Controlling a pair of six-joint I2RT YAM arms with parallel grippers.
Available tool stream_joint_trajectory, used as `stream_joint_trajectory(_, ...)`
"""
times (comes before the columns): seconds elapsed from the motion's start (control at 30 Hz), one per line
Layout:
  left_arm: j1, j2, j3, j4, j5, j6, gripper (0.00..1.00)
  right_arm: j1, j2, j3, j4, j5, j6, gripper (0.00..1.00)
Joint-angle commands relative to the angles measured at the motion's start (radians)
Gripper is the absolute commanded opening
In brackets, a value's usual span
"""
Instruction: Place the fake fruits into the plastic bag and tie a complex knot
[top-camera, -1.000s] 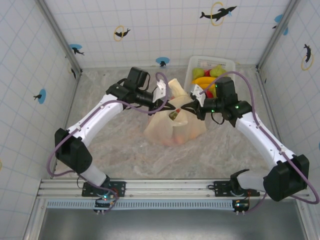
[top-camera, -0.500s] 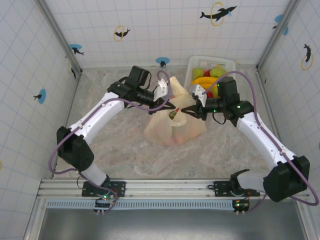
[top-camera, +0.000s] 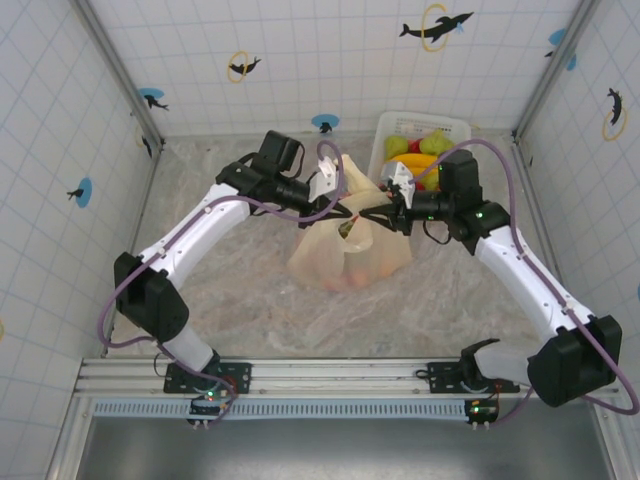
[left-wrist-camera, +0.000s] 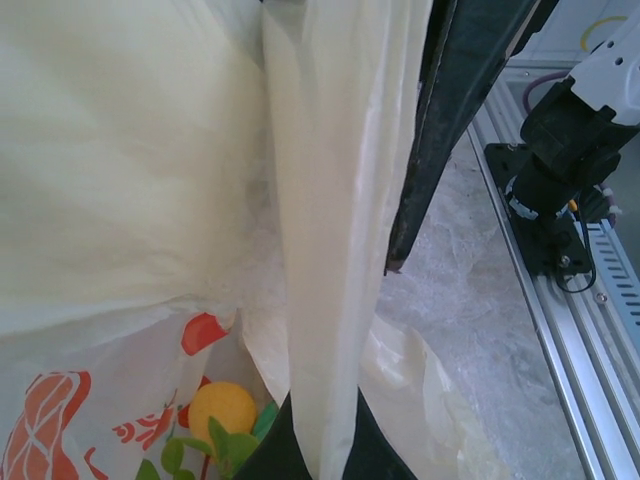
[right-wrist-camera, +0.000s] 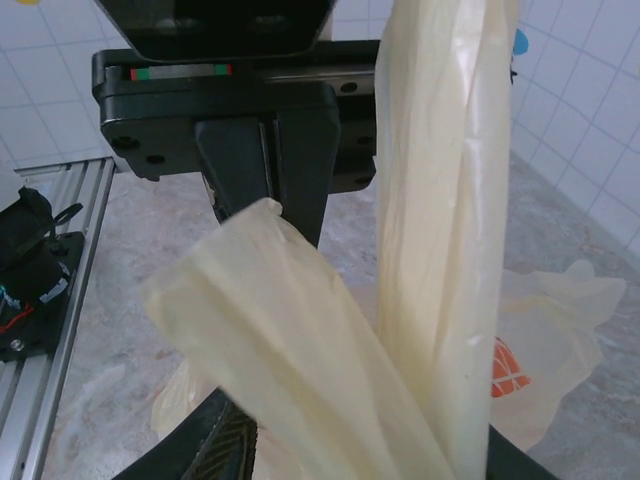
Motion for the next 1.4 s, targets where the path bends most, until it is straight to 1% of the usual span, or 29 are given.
stream_joint_trajectory(0.0,-0.006,0.013,0.030,-0.015,-0.014,0.024,0.00,-0.002,-0.032,0.007,0.057,-0.025,0.019,0.38)
stream_joint_trajectory(0.23,-0.006,0.016,0.036,-0.002,-0.046,0.005,0.00,-0.003,-0.033,0.002,0.059,-0.025,0.022,0.15)
stream_joint_trajectory(0.33,-0.006,0.014,0.036,0.013,-0.045,-0.008,0.03,-0.003,-0.035,0.002,0.058,-0.027,0.021,0.06)
stream_joint_trajectory(0.43,-0.006,0.008,0.033,0.030,-0.032,-0.019,0.07,-0.003,-0.037,0.002,0.058,-0.026,0.022,0.00)
stream_joint_trajectory(0.5,-0.005,-0.001,0.027,0.044,-0.024,-0.027,0.20,-0.003,-0.040,0.000,0.058,-0.028,0.020,0.00)
stream_joint_trajectory(0.53,-0.001,-0.005,0.021,0.050,-0.024,-0.029,0.23,-0.003,-0.042,-0.002,0.058,-0.029,0.019,0.00)
stream_joint_trajectory(0.6,0.028,-0.021,-0.004,0.076,0.005,-0.037,0.40,-0.006,-0.046,-0.005,0.059,-0.030,0.016,0.00)
stream_joint_trajectory(0.63,0.052,-0.032,-0.026,0.113,0.038,-0.061,0.43,-0.005,-0.047,-0.007,0.060,-0.030,0.016,0.00)
stream_joint_trajectory(0.7,0.102,-0.058,-0.080,0.204,0.118,-0.115,0.56,-0.008,-0.047,-0.010,0.063,-0.032,0.015,0.00)
stream_joint_trajectory(0.8,0.114,-0.110,-0.169,0.342,0.158,-0.142,0.73,-0.006,-0.046,-0.011,0.064,-0.034,0.015,0.00)
stream_joint_trajectory(0.9,0.113,-0.135,-0.237,0.502,0.224,-0.215,0.80,-0.005,-0.048,-0.011,0.065,-0.037,0.015,0.00)
stream_joint_trajectory(1.07,0.098,-0.101,-0.223,0.562,0.258,-0.262,0.84,-0.004,-0.050,-0.013,0.068,-0.038,0.017,0.00)
stream_joint_trajectory(1.23,0.068,-0.045,-0.183,0.588,0.262,-0.292,0.85,-0.002,-0.053,-0.017,0.069,-0.038,0.017,0.00)
stream_joint_trajectory(1.3,0.062,-0.021,-0.170,0.608,0.270,-0.315,0.83,0.000,-0.053,-0.020,0.068,-0.039,0.019,0.00)
stream_joint_trajectory(1.37,0.054,-0.002,-0.153,0.611,0.281,-0.325,0.77,0.001,-0.052,-0.020,0.069,-0.038,0.021,0.00)
